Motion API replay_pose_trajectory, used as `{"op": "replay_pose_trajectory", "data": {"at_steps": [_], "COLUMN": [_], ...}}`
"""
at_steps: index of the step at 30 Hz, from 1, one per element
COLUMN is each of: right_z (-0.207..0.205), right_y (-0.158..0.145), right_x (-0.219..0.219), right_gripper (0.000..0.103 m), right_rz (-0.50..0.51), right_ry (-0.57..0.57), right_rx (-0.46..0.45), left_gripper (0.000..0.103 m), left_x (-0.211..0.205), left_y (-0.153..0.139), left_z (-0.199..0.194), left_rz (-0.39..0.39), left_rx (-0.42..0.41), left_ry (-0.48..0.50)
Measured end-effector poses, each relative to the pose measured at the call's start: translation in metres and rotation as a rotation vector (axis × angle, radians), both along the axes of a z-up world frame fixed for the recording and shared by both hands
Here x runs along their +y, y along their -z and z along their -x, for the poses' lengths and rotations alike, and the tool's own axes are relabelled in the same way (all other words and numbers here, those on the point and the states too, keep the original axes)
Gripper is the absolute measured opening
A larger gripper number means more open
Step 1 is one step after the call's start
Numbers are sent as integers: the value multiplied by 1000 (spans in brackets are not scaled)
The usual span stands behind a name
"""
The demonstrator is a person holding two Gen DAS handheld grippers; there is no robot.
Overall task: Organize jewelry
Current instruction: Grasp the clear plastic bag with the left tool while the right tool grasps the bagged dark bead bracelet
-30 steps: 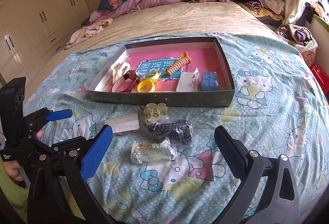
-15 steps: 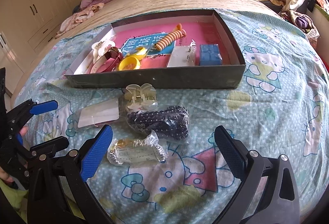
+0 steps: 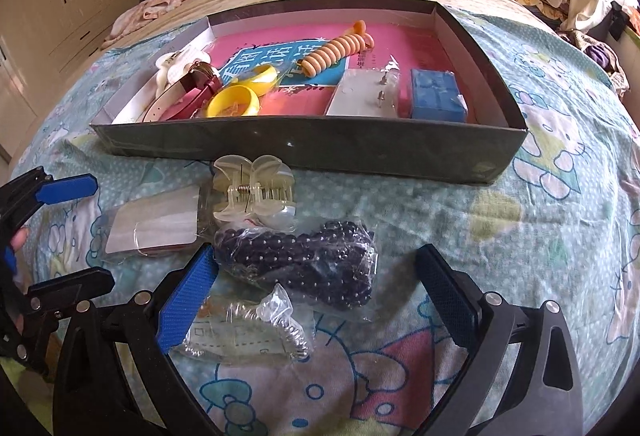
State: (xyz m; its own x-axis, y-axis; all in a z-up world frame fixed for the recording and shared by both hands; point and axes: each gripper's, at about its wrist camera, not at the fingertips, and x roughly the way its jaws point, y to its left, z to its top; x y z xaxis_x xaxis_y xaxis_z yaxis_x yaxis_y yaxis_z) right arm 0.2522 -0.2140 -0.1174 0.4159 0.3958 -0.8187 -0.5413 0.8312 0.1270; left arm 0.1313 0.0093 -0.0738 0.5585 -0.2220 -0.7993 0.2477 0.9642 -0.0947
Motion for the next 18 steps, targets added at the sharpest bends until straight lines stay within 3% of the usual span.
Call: {"op": "replay_pose_trajectory", "data": {"at_steps": [2,10,13,14,18], "right_z": [2,2,2,1,1], "right_y": [-1,-11,-15,-16,-21], "right_x": [0,-28,-39,-42,-52], "right_gripper": [75,74,74,74,74], "right_rz": [-13,-114,-149,-162,-194], "right_ry": [-26,26,56,64,92], "right_rx": [-12,13,21,25,19], "left_gripper": [76,58,44,32,32], "left_x": [-4,-22,-23,-23,-20], "left_y": [2,9,11,11,6], "left_z": [-4,-17,-21,-21,-19], "left_rz": [5,-22,-30,-34,-3], "left_rx": [7,2,-5,-8,-16], "left_ry": [8,45,44,43,35]}}
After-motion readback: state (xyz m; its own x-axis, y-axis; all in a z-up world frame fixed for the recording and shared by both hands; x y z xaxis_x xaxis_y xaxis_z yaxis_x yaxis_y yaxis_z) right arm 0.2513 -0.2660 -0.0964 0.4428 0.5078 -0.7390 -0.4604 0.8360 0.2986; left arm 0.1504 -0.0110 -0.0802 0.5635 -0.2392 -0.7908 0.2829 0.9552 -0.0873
